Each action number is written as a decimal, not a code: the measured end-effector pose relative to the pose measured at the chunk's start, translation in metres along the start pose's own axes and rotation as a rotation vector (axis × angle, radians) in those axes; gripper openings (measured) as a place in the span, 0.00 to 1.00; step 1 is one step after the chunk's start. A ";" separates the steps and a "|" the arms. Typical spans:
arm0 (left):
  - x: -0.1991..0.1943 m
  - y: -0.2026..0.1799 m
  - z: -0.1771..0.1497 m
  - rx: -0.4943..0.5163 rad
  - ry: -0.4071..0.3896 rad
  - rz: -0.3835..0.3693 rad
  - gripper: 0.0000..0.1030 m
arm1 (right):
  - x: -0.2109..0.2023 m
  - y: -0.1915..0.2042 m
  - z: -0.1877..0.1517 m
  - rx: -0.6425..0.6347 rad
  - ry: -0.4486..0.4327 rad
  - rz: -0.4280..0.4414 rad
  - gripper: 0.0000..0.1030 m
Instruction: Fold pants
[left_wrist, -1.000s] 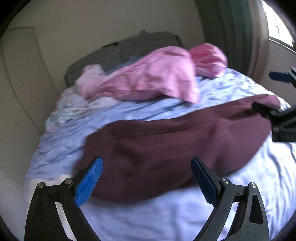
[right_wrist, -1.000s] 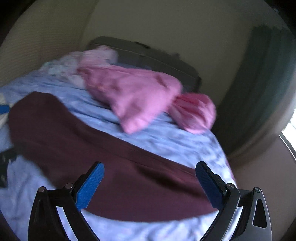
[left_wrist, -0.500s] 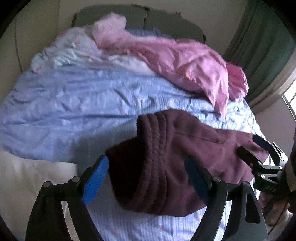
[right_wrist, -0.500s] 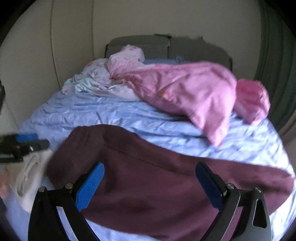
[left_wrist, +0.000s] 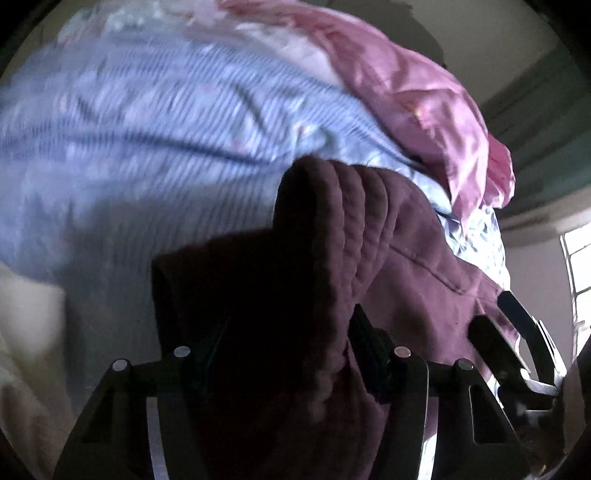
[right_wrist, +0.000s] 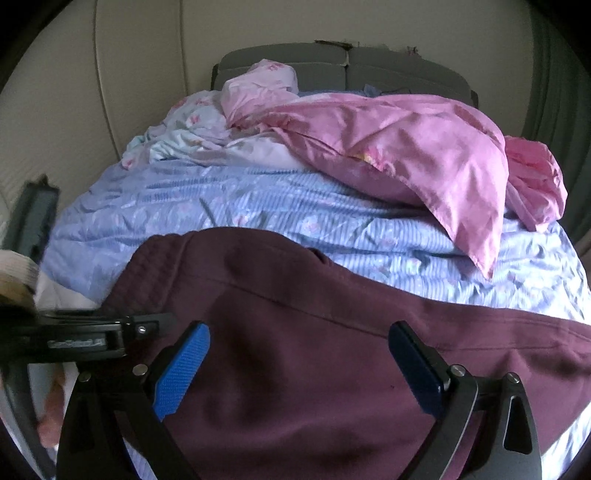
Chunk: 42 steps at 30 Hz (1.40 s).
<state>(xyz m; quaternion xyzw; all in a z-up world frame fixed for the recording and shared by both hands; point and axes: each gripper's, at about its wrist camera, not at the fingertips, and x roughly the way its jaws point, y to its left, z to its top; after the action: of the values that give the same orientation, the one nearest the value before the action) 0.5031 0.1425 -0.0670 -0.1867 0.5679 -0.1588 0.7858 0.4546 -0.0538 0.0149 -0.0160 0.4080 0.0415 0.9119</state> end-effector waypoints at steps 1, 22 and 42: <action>0.002 0.001 -0.002 -0.014 -0.004 -0.005 0.50 | 0.001 -0.001 -0.001 0.003 0.001 -0.001 0.96; -0.060 0.022 -0.057 -0.007 -0.122 0.067 0.16 | 0.050 0.040 -0.003 0.017 0.073 0.016 0.85; -0.126 -0.042 -0.045 0.184 -0.416 0.556 0.90 | -0.035 -0.017 0.020 -0.112 -0.107 -0.057 0.87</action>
<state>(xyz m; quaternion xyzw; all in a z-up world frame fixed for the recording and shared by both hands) 0.4201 0.1587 0.0444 0.0183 0.4083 0.0518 0.9112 0.4477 -0.0721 0.0545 -0.0766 0.3552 0.0390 0.9308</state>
